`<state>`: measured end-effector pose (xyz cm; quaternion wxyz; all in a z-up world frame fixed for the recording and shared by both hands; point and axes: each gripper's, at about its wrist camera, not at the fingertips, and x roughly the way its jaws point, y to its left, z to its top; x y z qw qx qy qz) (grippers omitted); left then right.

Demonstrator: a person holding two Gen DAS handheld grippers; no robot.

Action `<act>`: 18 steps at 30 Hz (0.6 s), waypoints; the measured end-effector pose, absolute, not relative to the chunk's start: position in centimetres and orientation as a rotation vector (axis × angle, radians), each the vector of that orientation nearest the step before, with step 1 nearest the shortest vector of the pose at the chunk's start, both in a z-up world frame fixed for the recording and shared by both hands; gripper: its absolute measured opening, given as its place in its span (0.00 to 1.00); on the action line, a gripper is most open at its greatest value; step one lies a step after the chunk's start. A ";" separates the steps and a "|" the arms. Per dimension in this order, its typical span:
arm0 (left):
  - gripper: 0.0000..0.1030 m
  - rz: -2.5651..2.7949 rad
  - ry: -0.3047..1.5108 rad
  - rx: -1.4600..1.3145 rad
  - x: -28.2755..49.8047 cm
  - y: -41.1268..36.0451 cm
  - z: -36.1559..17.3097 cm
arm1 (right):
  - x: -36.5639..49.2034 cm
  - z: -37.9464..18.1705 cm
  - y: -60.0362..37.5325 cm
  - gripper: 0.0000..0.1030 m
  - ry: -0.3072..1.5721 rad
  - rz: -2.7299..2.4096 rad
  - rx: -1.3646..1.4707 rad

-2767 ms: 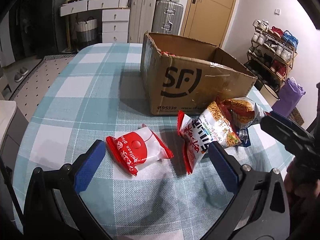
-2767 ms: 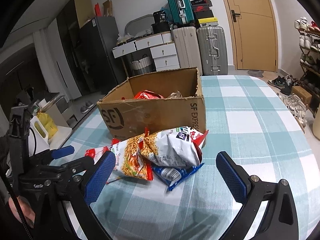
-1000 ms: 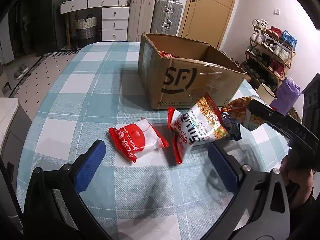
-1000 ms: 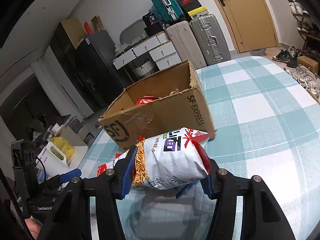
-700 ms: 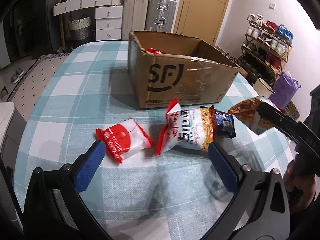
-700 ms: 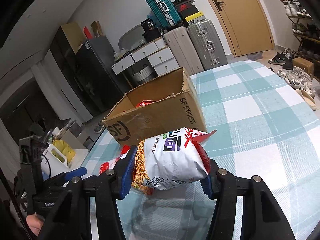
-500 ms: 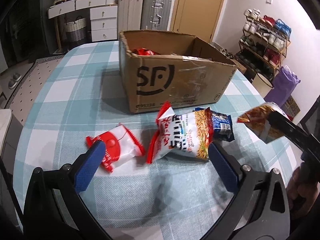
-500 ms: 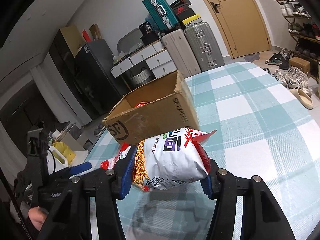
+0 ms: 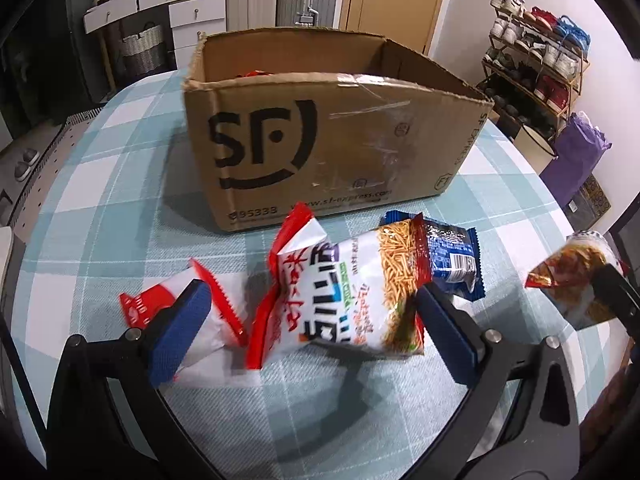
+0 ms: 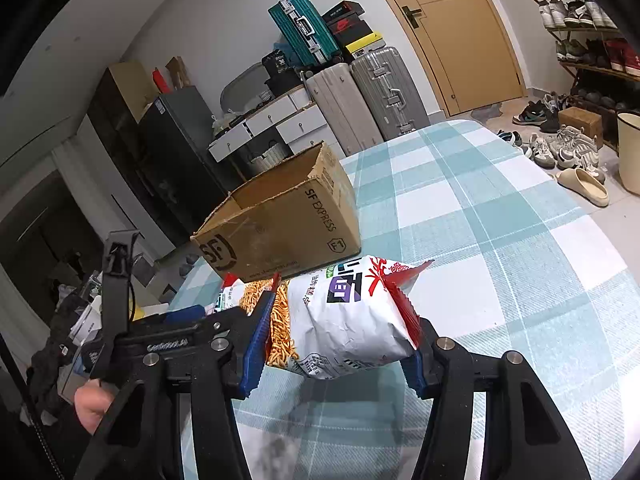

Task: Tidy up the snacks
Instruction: 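Lift the white noodle bag with the right tool toward the box, then grasp the red-white noodle packet with the left tool while the right tool holds the white bag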

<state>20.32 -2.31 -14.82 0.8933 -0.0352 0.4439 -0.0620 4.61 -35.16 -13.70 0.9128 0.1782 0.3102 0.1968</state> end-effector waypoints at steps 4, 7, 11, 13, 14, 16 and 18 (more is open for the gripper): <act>0.99 -0.138 0.937 -0.060 21.2 -3.2 -15.5 | 4.3 -13.8 -35.4 0.54 0.643 0.403 0.374; 0.99 -0.142 0.951 -0.059 21.8 -3.6 -16.1 | 4.2 -13.8 -35.3 0.54 0.645 0.406 0.377; 0.85 -0.165 0.953 -0.059 22.1 -3.9 -16.5 | 4.2 -13.8 -35.4 0.54 0.641 0.407 0.379; 0.65 -0.232 0.960 -0.094 22.1 -3.8 -16.9 | 4.2 -13.7 -35.4 0.54 0.641 0.407 0.379; 0.62 -0.242 0.954 -0.100 22.0 -3.7 -17.0 | 4.1 -13.7 -35.4 0.54 0.640 0.407 0.379; 0.58 -0.256 0.942 -0.090 21.9 -3.8 -16.9 | 4.0 -13.7 -35.3 0.54 0.640 0.406 0.378; 0.56 -0.265 0.933 -0.074 21.7 -4.0 -16.8 | 4.0 -13.6 -35.3 0.54 0.640 0.406 0.379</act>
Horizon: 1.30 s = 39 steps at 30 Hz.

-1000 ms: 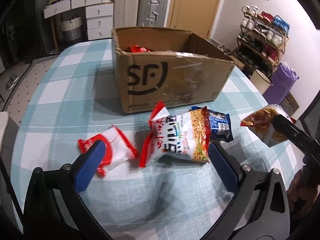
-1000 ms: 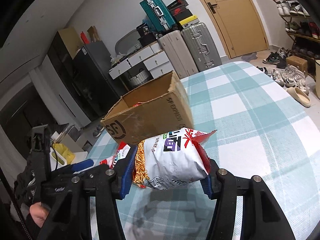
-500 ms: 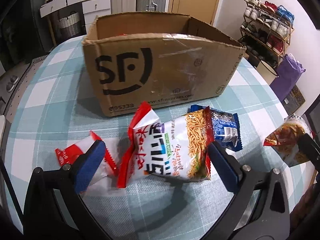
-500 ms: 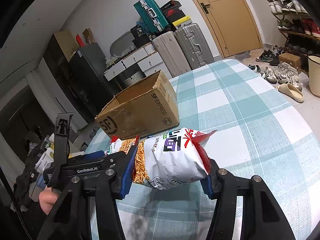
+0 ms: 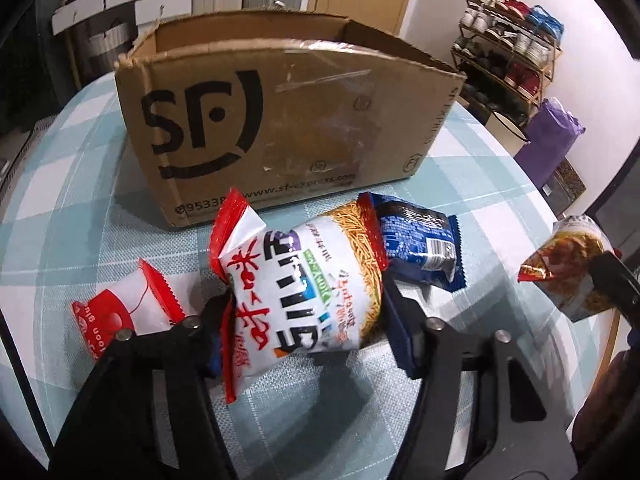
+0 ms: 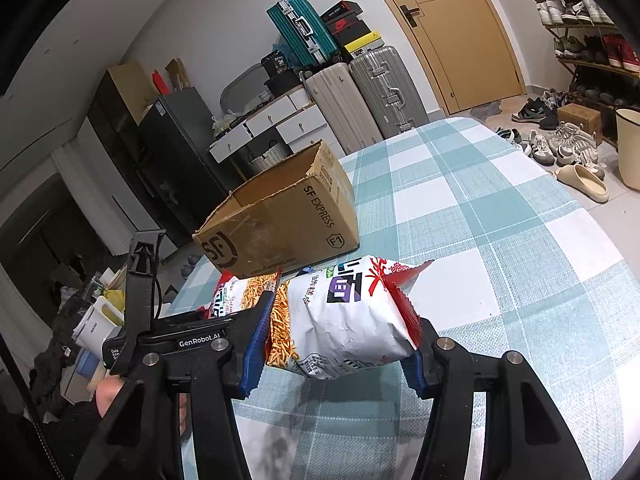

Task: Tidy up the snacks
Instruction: 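Grasp the red-white noodle packet with the left tool while the right tool holds the white bag, then lift both held packets and carry them over the cardboard box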

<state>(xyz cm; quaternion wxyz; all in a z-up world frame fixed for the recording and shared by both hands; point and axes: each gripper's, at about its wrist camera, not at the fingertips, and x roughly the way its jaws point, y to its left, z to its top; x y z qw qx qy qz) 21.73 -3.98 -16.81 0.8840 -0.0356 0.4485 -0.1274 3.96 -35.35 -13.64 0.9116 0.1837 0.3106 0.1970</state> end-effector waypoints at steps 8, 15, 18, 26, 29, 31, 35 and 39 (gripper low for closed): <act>0.55 -0.266 0.923 -0.086 21.0 -3.6 -16.3 | 3.1 -13.0 -34.9 0.54 0.629 0.408 0.371; 0.55 -0.269 0.892 -0.089 19.2 -2.6 -15.0 | 2.2 -12.3 -34.5 0.54 0.620 0.409 0.361; 0.55 -0.268 0.878 -0.088 18.6 -2.1 -14.3 | 1.9 -11.9 -34.2 0.54 0.614 0.412 0.355; 0.55 -0.266 0.834 -0.104 16.3 -0.6 -12.0 | 0.8 -10.7 -33.3 0.54 0.592 0.426 0.339; 0.55 -0.260 0.816 -0.109 15.4 0.1 -11.1 | 0.4 -10.1 -32.8 0.54 0.583 0.436 0.328; 0.55 -0.255 0.801 -0.117 14.7 0.7 -10.4 | 0.1 -9.6 -32.4 0.54 0.575 0.443 0.322; 0.55 -0.246 0.778 -0.132 13.6 2.0 -8.8 | -0.4 -8.5 -31.2 0.54 0.558 0.466 0.304; 0.55 -0.241 0.748 -0.142 12.3 3.2 -6.8 | -0.9 -7.2 -29.9 0.54 0.536 0.491 0.293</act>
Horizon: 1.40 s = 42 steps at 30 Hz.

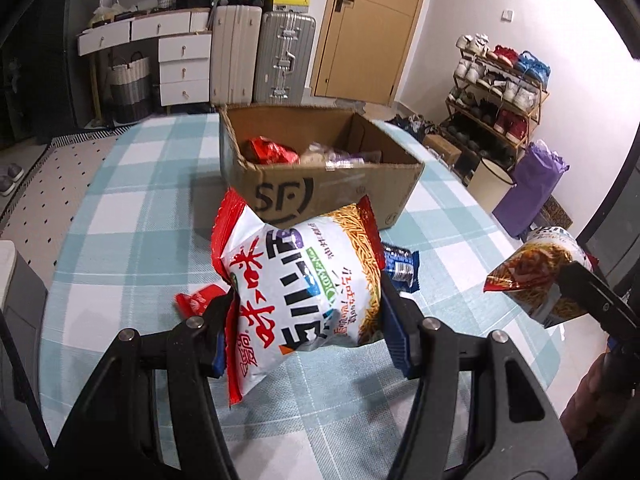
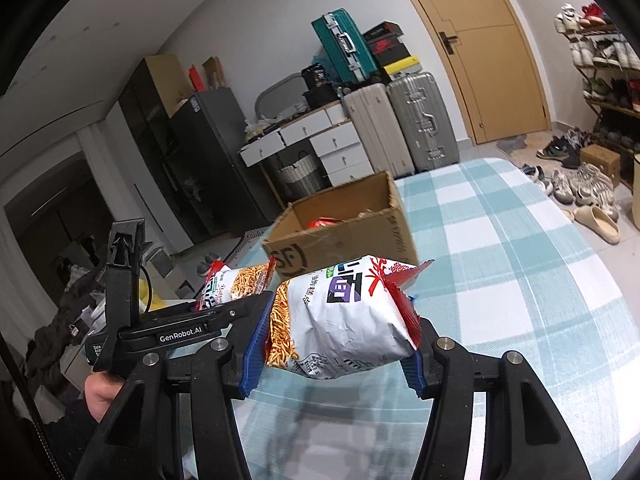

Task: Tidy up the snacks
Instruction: 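Lift both held packets and carry them over the cardboard box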

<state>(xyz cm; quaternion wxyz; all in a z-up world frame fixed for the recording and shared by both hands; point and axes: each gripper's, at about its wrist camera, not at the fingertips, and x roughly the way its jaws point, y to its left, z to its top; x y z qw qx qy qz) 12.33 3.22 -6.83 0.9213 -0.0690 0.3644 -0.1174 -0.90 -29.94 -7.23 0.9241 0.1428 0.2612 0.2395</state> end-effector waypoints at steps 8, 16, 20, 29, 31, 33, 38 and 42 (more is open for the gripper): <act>0.55 -0.245 0.699 -0.159 9.4 5.1 -3.2 | -1.5 -4.7 -27.7 0.54 0.505 0.539 0.265; 0.55 -0.245 0.643 -0.151 6.2 6.7 1.0 | -2.2 -1.9 -25.6 0.54 0.463 0.576 0.220; 0.55 -0.245 0.617 -0.136 4.9 7.1 2.9 | -2.3 -0.6 -25.1 0.54 0.441 0.589 0.211; 0.56 -0.256 0.608 -0.124 4.9 7.5 6.4 | -0.5 1.5 -24.3 0.54 0.421 0.607 0.191; 0.56 -0.259 0.612 -0.121 5.6 7.5 6.8 | 0.3 1.9 -24.2 0.54 0.418 0.609 0.189; 0.56 -0.263 0.616 -0.118 6.2 7.4 7.2 | 1.2 2.2 -24.2 0.54 0.417 0.612 0.190; 0.56 -0.268 0.641 -0.120 8.5 6.6 7.2 | 3.8 2.7 -24.4 0.54 0.418 0.614 0.198; 0.56 -0.264 0.651 -0.102 10.7 5.8 7.5 | 5.9 3.1 -24.6 0.54 0.421 0.610 0.197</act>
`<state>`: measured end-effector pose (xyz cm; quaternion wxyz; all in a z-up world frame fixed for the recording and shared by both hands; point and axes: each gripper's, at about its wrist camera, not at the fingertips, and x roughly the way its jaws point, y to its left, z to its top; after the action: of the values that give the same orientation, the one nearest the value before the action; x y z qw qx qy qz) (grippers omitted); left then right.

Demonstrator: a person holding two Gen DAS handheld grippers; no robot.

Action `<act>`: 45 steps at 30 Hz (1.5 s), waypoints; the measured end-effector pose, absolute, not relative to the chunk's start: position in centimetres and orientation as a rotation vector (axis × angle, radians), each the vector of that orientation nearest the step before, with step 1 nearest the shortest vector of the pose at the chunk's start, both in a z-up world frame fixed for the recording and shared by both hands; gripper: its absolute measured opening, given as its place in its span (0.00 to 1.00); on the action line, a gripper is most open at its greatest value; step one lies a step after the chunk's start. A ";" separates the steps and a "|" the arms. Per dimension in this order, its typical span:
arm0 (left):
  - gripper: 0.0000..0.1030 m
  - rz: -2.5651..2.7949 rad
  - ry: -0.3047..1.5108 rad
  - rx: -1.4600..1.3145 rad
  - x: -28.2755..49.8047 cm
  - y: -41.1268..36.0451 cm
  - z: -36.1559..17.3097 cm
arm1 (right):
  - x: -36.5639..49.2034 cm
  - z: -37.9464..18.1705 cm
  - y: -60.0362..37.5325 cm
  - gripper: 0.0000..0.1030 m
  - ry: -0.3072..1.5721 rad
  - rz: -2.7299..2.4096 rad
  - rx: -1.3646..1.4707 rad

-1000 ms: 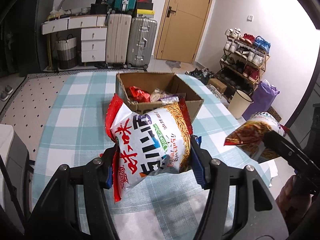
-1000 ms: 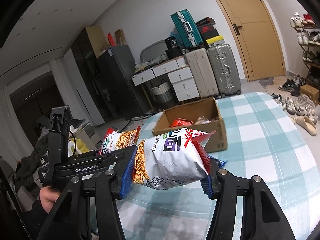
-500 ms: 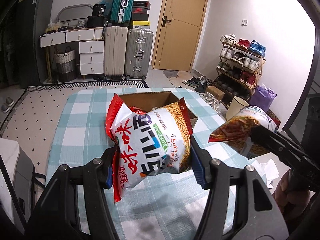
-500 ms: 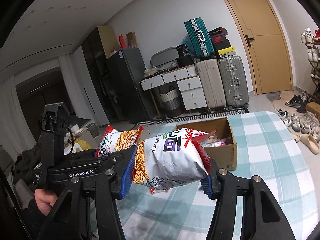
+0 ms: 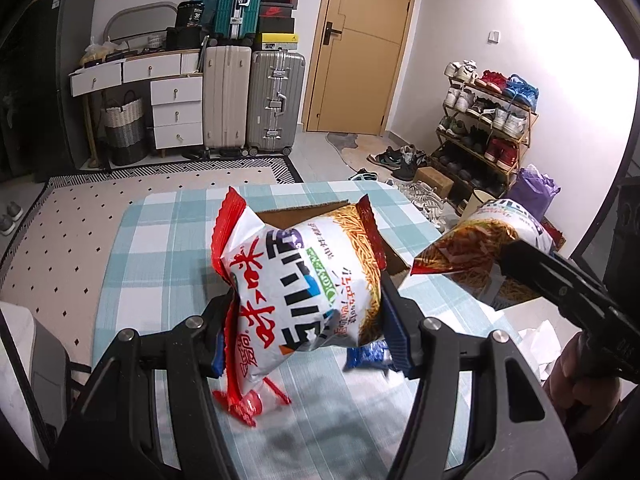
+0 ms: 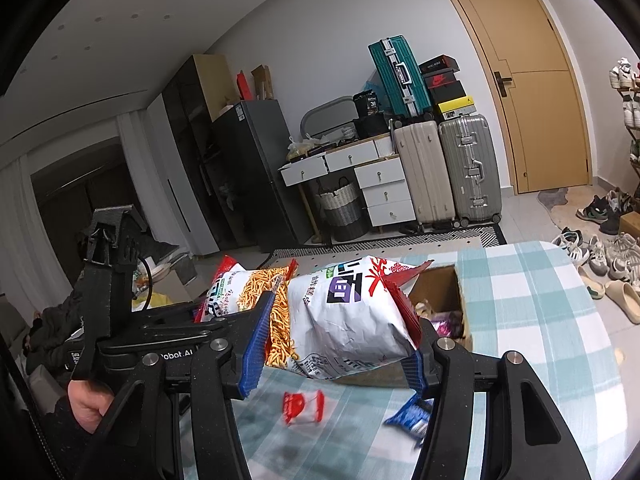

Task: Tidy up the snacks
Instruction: 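Lift both held packets and carry them over the cardboard box, then open both tools to drop the packets into the box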

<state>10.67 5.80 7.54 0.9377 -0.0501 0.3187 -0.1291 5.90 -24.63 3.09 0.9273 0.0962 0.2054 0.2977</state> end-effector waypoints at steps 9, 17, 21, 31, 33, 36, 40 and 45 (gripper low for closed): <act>0.56 -0.268 0.701 -0.093 15.8 4.1 6.4 | 11.6 2.6 -24.8 0.54 0.451 0.603 0.188; 0.56 -0.270 0.741 -0.073 22.6 2.6 4.6 | 16.4 1.1 -24.4 0.54 0.486 0.606 0.175; 0.56 -0.270 0.761 -0.066 25.3 2.3 3.7 | 18.6 0.2 -24.0 0.54 0.505 0.609 0.170; 0.56 -0.269 0.820 -0.056 31.3 2.1 0.2 | 23.1 -2.8 -23.4 0.55 0.566 0.601 0.158; 0.56 -0.269 0.829 -0.058 32.0 2.1 -0.6 | 23.9 -3.3 -23.4 0.55 0.573 0.600 0.153; 0.56 -0.272 0.841 -0.055 33.1 2.0 -1.5 | 24.8 -4.0 -23.3 0.56 0.580 0.598 0.150; 0.64 -0.261 0.856 -0.029 34.1 1.6 -2.5 | 25.5 -4.5 -23.4 0.62 0.576 0.584 0.144; 0.77 -0.235 0.849 -0.033 34.5 2.1 -2.9 | 25.9 -4.7 -24.0 0.68 0.567 0.576 0.141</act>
<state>34.53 2.09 -2.88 0.9044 -0.0162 0.4109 -0.1135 25.93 -23.96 -4.66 0.9171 0.0686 0.2754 0.2799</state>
